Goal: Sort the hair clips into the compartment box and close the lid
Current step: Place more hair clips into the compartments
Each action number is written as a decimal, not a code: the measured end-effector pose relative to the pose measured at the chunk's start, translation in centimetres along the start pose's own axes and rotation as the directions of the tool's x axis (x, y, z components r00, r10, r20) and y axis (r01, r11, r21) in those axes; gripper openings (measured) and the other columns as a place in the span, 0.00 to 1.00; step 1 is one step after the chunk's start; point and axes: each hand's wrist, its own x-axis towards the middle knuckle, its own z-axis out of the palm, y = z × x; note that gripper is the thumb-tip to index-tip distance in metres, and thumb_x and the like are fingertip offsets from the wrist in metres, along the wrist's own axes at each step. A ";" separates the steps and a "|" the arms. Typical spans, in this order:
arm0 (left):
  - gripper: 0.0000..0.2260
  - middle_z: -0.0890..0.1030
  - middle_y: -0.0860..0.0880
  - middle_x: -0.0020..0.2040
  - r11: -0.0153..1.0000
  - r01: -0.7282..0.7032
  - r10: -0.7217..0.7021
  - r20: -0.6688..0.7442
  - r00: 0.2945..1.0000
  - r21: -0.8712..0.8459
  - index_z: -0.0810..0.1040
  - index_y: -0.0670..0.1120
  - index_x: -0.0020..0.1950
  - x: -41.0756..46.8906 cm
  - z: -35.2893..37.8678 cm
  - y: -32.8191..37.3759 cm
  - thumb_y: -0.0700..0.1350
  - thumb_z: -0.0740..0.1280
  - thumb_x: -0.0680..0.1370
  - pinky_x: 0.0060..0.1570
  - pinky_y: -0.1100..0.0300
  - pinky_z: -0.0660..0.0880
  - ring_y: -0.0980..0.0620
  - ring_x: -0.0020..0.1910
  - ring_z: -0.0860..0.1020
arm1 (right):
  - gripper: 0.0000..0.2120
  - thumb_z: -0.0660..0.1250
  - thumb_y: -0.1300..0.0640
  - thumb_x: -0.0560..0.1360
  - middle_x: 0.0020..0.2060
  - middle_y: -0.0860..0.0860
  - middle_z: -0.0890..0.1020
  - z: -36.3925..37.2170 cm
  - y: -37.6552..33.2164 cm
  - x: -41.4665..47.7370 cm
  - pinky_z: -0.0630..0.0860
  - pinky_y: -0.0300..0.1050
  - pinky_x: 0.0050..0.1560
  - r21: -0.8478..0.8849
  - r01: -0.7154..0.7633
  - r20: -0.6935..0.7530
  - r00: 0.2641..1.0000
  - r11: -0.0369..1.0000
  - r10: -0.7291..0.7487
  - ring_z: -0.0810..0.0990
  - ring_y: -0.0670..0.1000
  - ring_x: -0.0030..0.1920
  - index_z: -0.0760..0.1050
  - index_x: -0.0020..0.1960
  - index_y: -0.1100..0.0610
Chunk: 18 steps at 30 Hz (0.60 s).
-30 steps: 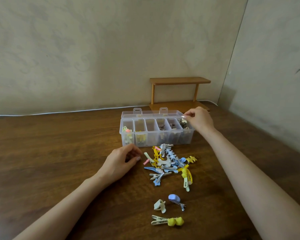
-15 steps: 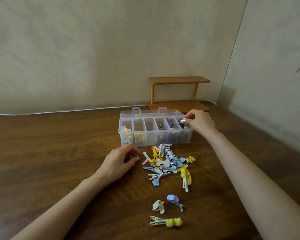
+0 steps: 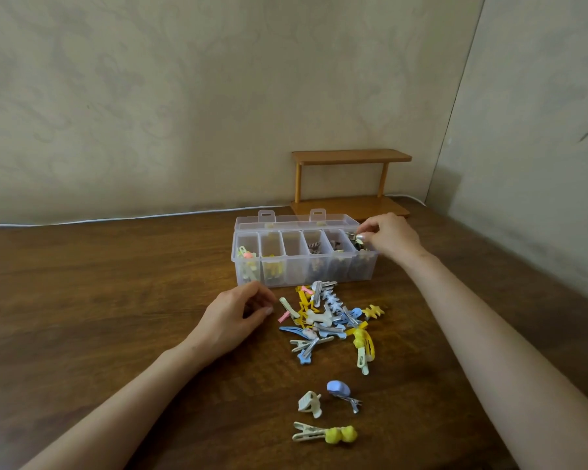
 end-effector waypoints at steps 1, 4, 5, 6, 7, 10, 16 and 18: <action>0.08 0.79 0.56 0.49 1.000 -0.002 0.002 0.001 1.000 0.000 0.76 0.52 0.52 0.0 0.0 0.0 0.42 0.67 0.75 0.47 0.67 0.76 0.61 0.48 0.77 | 0.07 0.66 0.55 0.76 0.53 0.50 0.81 0.1 -0.2 -0.1 0.72 0.44 0.43 -0.023 -0.009 -0.043 0.999 1.000 0.008 0.78 0.49 0.52 0.80 0.53 0.52; 0.08 0.79 0.57 0.48 1.000 -0.005 0.005 0.003 1.000 0.004 0.76 0.52 0.52 0.0 -0.1 0.0 0.41 0.67 0.76 0.47 0.68 0.75 0.61 0.48 0.77 | 0.03 0.67 0.55 0.75 0.48 0.50 0.82 0.0 -0.6 -0.4 0.72 0.44 0.41 -0.083 -0.011 -0.080 0.997 0.996 0.004 0.77 0.48 0.45 0.79 0.47 0.53; 0.08 0.79 0.57 0.49 1.000 -0.005 0.005 0.002 1.000 0.004 0.75 0.52 0.52 0.0 0.0 0.1 0.41 0.67 0.76 0.47 0.68 0.75 0.61 0.48 0.77 | 0.03 0.68 0.55 0.75 0.47 0.49 0.82 -0.2 -0.5 -0.5 0.72 0.44 0.40 -0.096 -0.006 -0.056 0.998 0.995 0.001 0.77 0.47 0.44 0.79 0.46 0.53; 0.08 0.79 0.56 0.49 1.000 -0.004 0.004 0.003 1.000 0.004 0.75 0.52 0.52 0.0 0.0 0.1 0.41 0.67 0.76 0.47 0.67 0.75 0.61 0.48 0.77 | 0.03 0.68 0.55 0.75 0.47 0.49 0.82 -0.4 -0.5 -0.4 0.74 0.45 0.40 -0.094 -0.006 -0.031 1.000 0.996 0.003 0.77 0.47 0.43 0.80 0.46 0.52; 0.08 0.79 0.56 0.49 1.000 -0.004 0.004 0.003 1.000 0.004 0.75 0.52 0.52 0.0 0.0 0.1 0.41 0.67 0.76 0.47 0.67 0.76 0.60 0.48 0.77 | 0.03 0.68 0.54 0.75 0.47 0.48 0.82 -0.6 -0.5 -0.4 0.77 0.46 0.41 -0.091 -0.009 -0.016 1.000 0.996 0.007 0.78 0.47 0.43 0.80 0.46 0.51; 0.08 0.79 0.56 0.49 1.000 -0.005 0.005 0.003 1.000 0.007 0.75 0.53 0.52 0.0 -0.1 0.1 0.41 0.67 0.75 0.47 0.66 0.76 0.60 0.48 0.77 | 0.04 0.66 0.51 0.76 0.47 0.47 0.81 -0.5 -0.3 -0.5 0.74 0.42 0.36 -0.128 -0.001 -0.013 1.000 0.992 -0.001 0.78 0.47 0.43 0.78 0.49 0.49; 0.08 0.79 0.55 0.49 1.000 0.000 0.000 0.006 1.000 0.005 0.75 0.53 0.51 0.0 -0.1 0.1 0.41 0.67 0.75 0.49 0.65 0.76 0.60 0.49 0.77 | 0.06 0.66 0.50 0.76 0.45 0.47 0.79 -0.6 -0.6 -0.6 0.78 0.47 0.43 -0.101 -0.023 0.046 0.999 0.995 0.028 0.78 0.48 0.44 0.76 0.49 0.51; 0.08 0.79 0.55 0.49 1.000 -0.002 0.002 0.012 1.000 0.001 0.75 0.53 0.51 0.0 -0.1 0.2 0.41 0.66 0.76 0.49 0.64 0.77 0.60 0.49 0.77 | 0.07 0.64 0.49 0.77 0.44 0.48 0.79 -0.1 -0.8 -0.8 0.72 0.43 0.38 -0.167 0.004 -0.029 1.000 0.986 -0.009 0.77 0.48 0.43 0.76 0.49 0.52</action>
